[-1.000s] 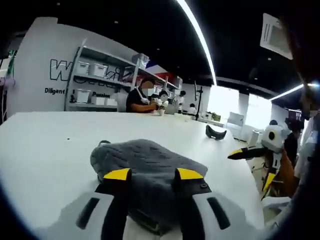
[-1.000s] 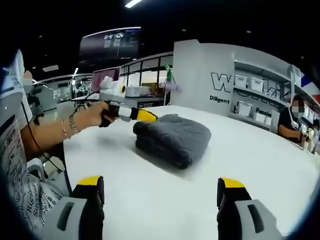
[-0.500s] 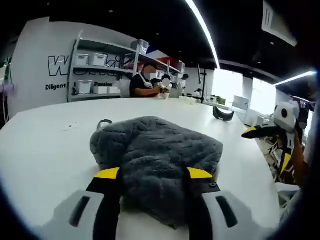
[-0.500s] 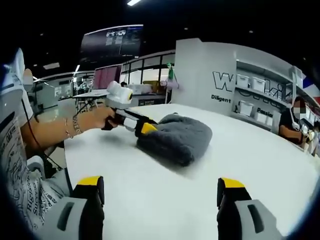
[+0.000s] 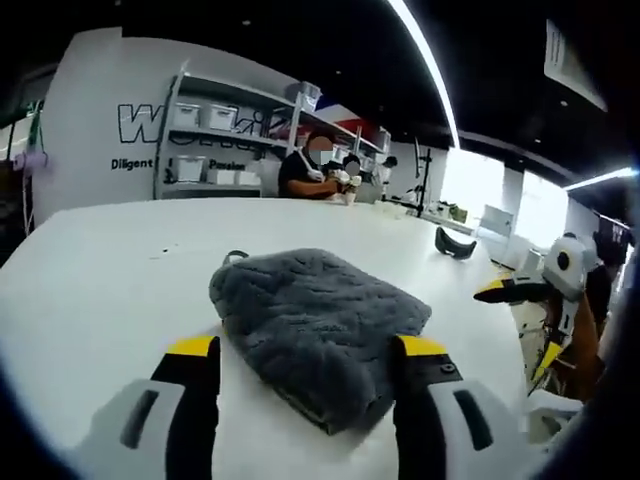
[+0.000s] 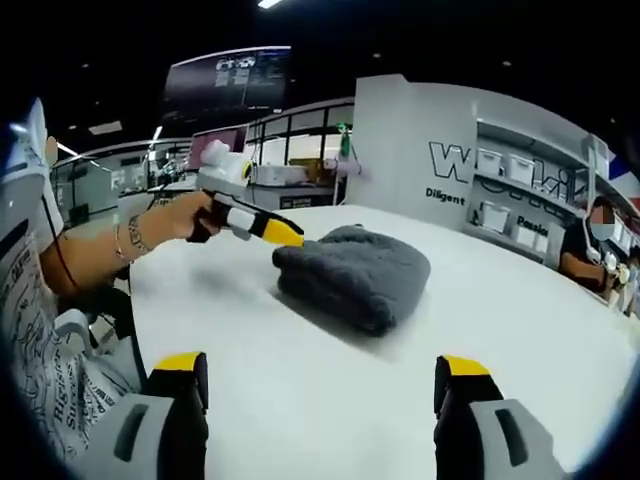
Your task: Fold the towel on the table until its edges align and the towel forms a compact rectangular stack.
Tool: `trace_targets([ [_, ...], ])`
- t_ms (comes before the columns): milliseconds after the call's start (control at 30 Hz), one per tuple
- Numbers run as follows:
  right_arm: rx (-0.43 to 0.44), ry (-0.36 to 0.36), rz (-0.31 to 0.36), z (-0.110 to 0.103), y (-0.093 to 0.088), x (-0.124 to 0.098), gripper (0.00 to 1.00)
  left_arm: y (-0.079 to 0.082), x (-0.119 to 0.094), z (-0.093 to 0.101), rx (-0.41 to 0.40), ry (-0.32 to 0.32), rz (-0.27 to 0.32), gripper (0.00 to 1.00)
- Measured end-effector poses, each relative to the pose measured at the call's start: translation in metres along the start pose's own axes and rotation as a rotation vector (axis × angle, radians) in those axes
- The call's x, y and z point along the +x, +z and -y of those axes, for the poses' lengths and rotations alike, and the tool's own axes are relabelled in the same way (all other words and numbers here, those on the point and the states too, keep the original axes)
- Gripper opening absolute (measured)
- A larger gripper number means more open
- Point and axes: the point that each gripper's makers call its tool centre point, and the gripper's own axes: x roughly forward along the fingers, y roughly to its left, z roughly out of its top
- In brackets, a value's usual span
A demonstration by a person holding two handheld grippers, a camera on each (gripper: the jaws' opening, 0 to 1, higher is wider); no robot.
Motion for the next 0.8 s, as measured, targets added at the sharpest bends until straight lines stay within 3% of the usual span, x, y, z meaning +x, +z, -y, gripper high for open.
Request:
trace_targets([
  [233, -0.006, -0.006, -0.024, 0.001, -0.003, 0.004, 0.99, -0.009, -0.054, -0.014, -0.004, 0.085, -0.028, 0.81],
  [400, -0.006, -0.005, -0.036, 0.001, -0.006, 0.005, 0.99, -0.021, -0.089, -0.019, -0.006, 0.13, -0.043, 0.9],
  [600, -0.001, -0.007, -0.037, -0.001, -0.003, 0.008, 0.99, -0.042, -0.122, -0.01, -0.02, 0.15, -0.059, 0.99],
  [800, -0.005, -0.018, -0.043, 0.0, -0.002, 0.011, 0.99, -0.053, -0.147, -0.001, -0.052, 0.163, -0.035, 0.99],
])
